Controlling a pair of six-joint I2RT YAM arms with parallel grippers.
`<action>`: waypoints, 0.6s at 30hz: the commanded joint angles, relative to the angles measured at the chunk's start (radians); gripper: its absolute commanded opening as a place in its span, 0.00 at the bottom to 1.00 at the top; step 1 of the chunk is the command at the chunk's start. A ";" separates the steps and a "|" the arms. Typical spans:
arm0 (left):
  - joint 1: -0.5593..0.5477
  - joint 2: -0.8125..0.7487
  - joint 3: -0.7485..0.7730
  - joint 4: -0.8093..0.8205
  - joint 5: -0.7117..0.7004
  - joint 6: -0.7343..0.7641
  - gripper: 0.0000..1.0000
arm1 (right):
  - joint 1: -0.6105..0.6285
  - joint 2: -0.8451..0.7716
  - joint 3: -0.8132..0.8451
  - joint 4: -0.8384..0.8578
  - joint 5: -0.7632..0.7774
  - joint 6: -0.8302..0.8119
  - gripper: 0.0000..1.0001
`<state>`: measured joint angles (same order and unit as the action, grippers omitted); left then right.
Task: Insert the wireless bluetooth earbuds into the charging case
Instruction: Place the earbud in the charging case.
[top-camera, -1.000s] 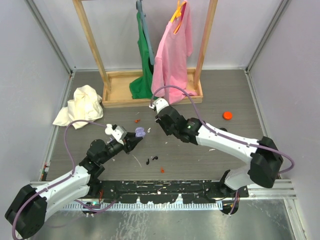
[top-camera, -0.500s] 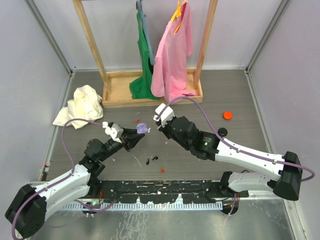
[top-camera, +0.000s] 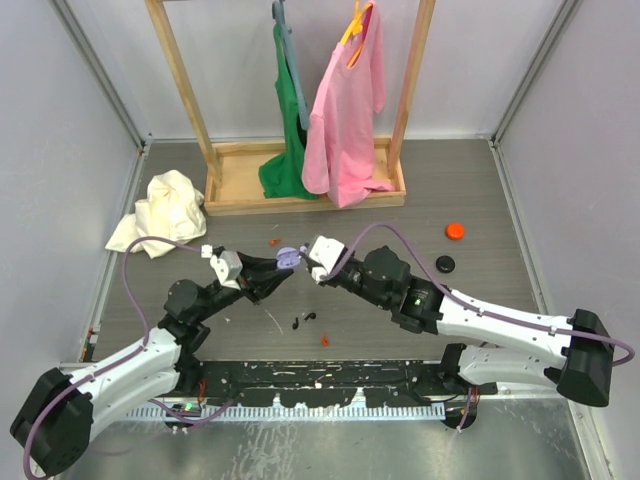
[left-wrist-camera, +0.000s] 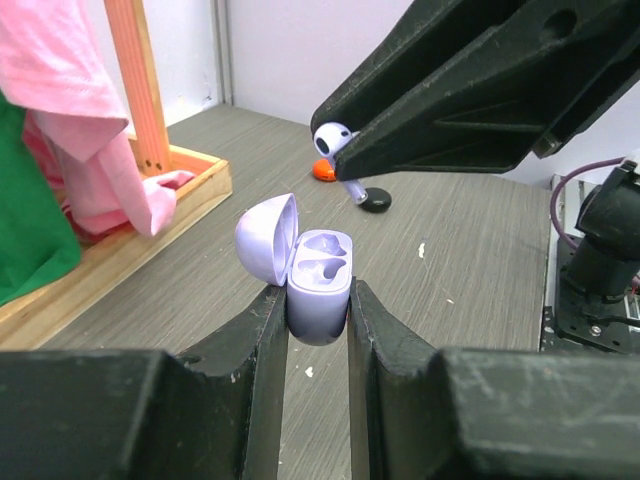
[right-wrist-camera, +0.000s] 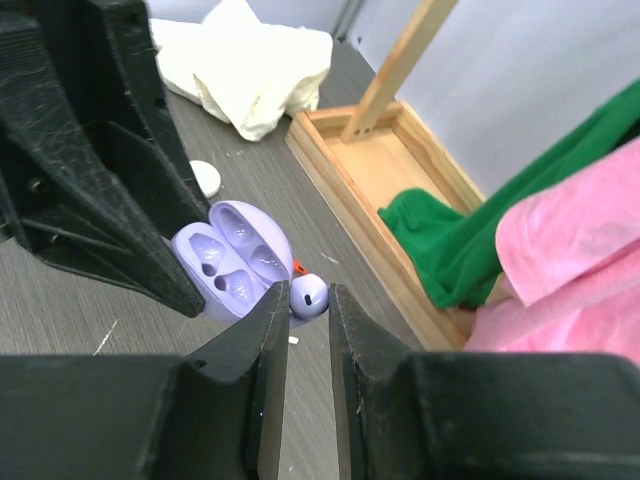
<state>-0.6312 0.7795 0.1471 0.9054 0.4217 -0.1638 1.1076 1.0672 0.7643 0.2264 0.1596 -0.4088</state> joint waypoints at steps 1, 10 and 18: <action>-0.001 0.002 0.062 0.095 0.064 0.019 0.00 | 0.012 -0.050 -0.044 0.201 -0.117 -0.127 0.17; -0.002 0.001 0.080 0.101 0.098 -0.014 0.00 | 0.021 -0.064 -0.108 0.315 -0.179 -0.208 0.16; -0.002 -0.003 0.080 0.101 0.107 -0.024 0.00 | 0.026 -0.058 -0.123 0.368 -0.192 -0.225 0.15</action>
<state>-0.6312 0.7856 0.1852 0.9310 0.5133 -0.1768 1.1252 1.0256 0.6456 0.4931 -0.0135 -0.6052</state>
